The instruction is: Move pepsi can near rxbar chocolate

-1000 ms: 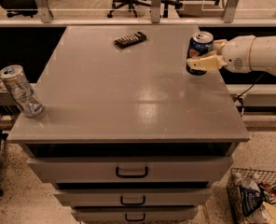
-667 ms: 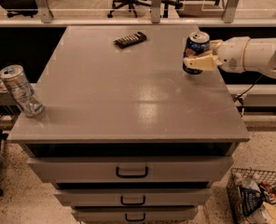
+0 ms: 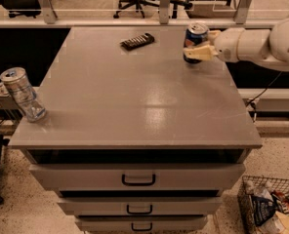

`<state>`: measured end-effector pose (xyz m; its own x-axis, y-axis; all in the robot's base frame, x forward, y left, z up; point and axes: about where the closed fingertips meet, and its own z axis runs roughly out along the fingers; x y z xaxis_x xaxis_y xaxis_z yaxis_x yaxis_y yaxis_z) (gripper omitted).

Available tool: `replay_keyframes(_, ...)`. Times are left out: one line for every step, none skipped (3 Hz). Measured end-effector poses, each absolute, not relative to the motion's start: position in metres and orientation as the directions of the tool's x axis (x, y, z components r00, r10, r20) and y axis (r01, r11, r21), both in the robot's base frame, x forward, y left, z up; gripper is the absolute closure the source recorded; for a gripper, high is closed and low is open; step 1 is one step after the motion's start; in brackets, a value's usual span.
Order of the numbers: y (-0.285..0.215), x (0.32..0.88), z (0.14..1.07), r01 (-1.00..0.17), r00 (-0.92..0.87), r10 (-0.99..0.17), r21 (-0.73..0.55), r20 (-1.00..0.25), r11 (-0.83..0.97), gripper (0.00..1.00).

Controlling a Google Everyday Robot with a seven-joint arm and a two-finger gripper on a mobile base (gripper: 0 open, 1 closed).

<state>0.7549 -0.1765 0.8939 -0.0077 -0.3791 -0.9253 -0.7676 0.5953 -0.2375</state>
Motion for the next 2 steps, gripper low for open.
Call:
replay_keyframes(-0.159,0.791,0.899,-0.777,0.015,-0.400,-0.263,-0.916,0.572,1.00)
replay_keyframes(-0.136,0.814,0.898,-0.798,0.022,-0.382,-0.246,-0.924,0.550,1.00)
